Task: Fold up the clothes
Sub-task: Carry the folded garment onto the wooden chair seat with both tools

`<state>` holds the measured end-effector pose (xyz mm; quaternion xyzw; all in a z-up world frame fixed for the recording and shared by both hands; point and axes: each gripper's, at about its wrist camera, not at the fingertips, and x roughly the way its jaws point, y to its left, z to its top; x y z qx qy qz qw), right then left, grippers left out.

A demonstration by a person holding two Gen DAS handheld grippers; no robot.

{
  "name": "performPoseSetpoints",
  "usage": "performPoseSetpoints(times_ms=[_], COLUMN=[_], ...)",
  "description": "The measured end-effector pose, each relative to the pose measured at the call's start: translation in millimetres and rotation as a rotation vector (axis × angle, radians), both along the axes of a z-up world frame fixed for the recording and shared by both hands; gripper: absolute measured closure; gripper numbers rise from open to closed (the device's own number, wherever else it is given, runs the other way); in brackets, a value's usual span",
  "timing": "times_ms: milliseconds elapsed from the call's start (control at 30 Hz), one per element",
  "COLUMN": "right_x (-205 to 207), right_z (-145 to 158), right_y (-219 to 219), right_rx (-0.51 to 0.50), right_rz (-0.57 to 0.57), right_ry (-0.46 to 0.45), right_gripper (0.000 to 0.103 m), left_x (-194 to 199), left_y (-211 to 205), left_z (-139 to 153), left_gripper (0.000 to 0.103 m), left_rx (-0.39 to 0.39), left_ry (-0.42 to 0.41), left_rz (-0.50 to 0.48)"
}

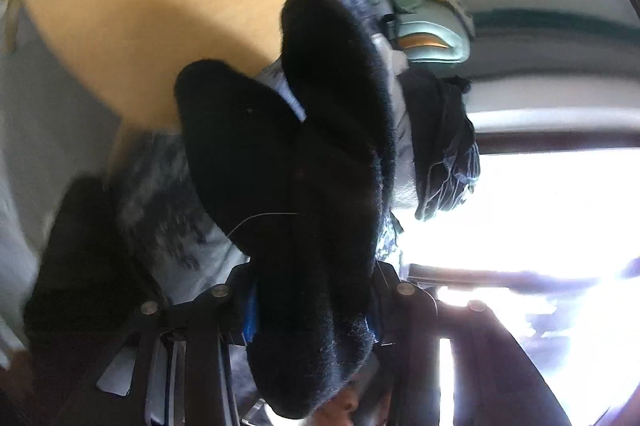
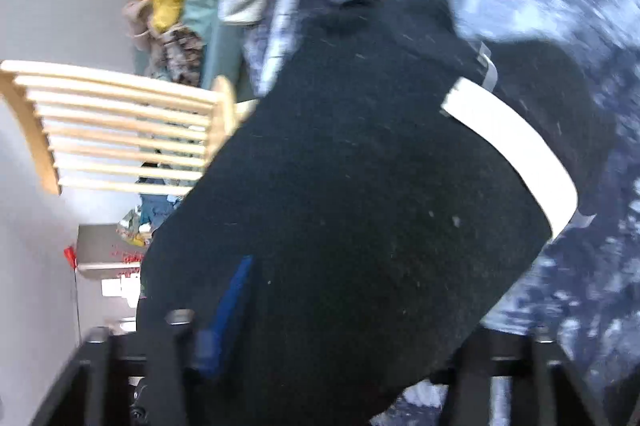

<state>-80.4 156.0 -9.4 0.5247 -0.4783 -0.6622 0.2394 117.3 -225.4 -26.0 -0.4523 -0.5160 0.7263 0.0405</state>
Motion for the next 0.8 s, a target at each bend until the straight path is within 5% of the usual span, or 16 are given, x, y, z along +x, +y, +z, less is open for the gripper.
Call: performPoseSetpoints(times_ms=[200,467,800], right_x=[-7,-45,-105], right_z=[28,83,74], right_y=[-28,-128,-280], right_rx=[0.016,0.105,0.122], right_rz=[0.04,0.182,0.405], right_ry=[0.089,0.206,0.209], right_gripper=[0.065,0.067,0.067], left_x=[-11,-21,-12], left_y=[-35,-131,-233], left_z=[22,47,42], left_gripper=[0.063,0.062,0.062], left_rx=[-0.07,-0.107,-0.276], left_ry=[0.167,0.317,0.301], left_rz=[-0.1,-0.063,0.066])
